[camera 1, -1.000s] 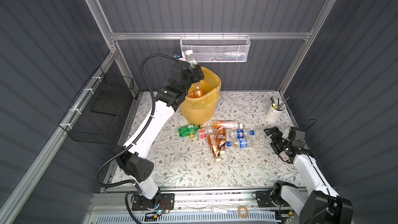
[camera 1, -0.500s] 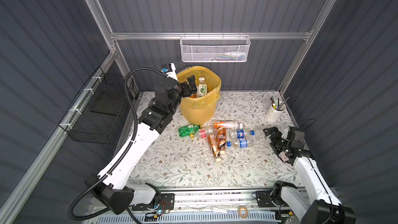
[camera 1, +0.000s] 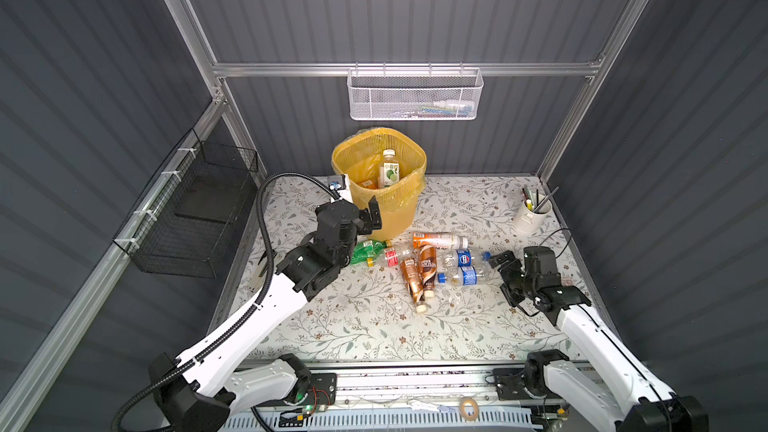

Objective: Throw the plastic bottles in the bin
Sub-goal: 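Reach the right gripper to the clear bottle while the left arm lowers, then close the right gripper on the clear bottle and lift it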

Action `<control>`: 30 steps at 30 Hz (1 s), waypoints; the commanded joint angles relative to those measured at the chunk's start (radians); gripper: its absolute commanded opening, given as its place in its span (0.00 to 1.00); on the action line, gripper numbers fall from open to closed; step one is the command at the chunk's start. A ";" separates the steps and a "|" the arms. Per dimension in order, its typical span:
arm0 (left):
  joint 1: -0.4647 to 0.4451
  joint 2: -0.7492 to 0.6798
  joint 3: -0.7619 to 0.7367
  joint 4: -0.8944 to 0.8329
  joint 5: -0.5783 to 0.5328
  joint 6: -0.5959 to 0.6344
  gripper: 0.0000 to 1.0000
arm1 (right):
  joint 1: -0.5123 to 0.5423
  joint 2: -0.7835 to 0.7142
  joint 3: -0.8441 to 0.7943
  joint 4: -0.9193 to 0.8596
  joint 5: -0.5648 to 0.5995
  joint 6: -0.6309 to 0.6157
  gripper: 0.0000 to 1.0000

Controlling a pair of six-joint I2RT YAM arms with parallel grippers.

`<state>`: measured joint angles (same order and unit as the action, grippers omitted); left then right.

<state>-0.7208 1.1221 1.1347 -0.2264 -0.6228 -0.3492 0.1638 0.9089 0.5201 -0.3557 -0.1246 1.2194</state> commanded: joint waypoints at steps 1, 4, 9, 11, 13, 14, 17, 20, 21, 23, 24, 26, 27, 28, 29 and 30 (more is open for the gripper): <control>0.001 -0.033 -0.032 -0.023 -0.087 -0.060 0.99 | 0.077 0.017 0.025 -0.061 0.095 0.137 0.99; 0.000 -0.040 -0.041 -0.050 -0.117 -0.086 0.99 | 0.127 0.047 0.032 -0.059 0.127 0.170 0.99; 0.000 -0.063 -0.081 -0.066 -0.156 -0.125 0.99 | 0.172 0.134 0.049 -0.008 0.130 0.198 0.97; 0.000 -0.080 -0.099 -0.069 -0.177 -0.136 0.99 | 0.191 0.172 0.063 0.006 0.137 0.203 0.97; 0.000 -0.099 -0.115 -0.076 -0.194 -0.144 0.99 | 0.205 0.203 0.077 0.019 0.141 0.206 0.96; 0.000 -0.107 -0.122 -0.075 -0.201 -0.143 0.99 | 0.209 0.238 0.080 0.031 0.139 0.209 0.95; 0.001 -0.130 -0.124 -0.076 -0.230 -0.126 0.99 | 0.221 0.296 0.086 0.075 0.129 0.223 0.90; 0.001 -0.145 -0.115 -0.078 -0.244 -0.089 0.99 | 0.228 0.342 0.089 0.086 0.125 0.240 0.87; 0.000 -0.148 -0.110 -0.087 -0.247 -0.083 0.99 | 0.231 0.352 0.089 0.086 0.127 0.246 0.87; 0.000 -0.153 -0.109 -0.104 -0.261 -0.083 1.00 | 0.233 0.365 0.083 0.087 0.134 0.257 0.86; 0.001 -0.155 -0.111 -0.108 -0.265 -0.083 1.00 | 0.233 0.371 0.082 0.089 0.140 0.263 0.85; 0.000 -0.162 -0.121 -0.110 -0.274 -0.090 1.00 | 0.233 0.381 0.075 0.098 0.153 0.264 0.84; 0.000 -0.164 -0.127 -0.106 -0.275 -0.094 0.99 | 0.233 0.387 0.076 0.097 0.165 0.264 0.83; 0.001 -0.167 -0.133 -0.103 -0.275 -0.096 1.00 | 0.232 0.394 0.075 0.094 0.173 0.265 0.82; 0.001 -0.167 -0.134 -0.101 -0.275 -0.099 0.99 | 0.232 0.399 0.074 0.093 0.178 0.265 0.80; 0.001 -0.167 -0.135 -0.104 -0.276 -0.100 0.99 | 0.230 0.405 0.070 0.093 0.185 0.270 0.77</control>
<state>-0.7204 0.9718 1.0176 -0.3199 -0.8654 -0.4530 0.3920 1.2987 0.5900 -0.2531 0.0158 1.4738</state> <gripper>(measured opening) 0.995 0.780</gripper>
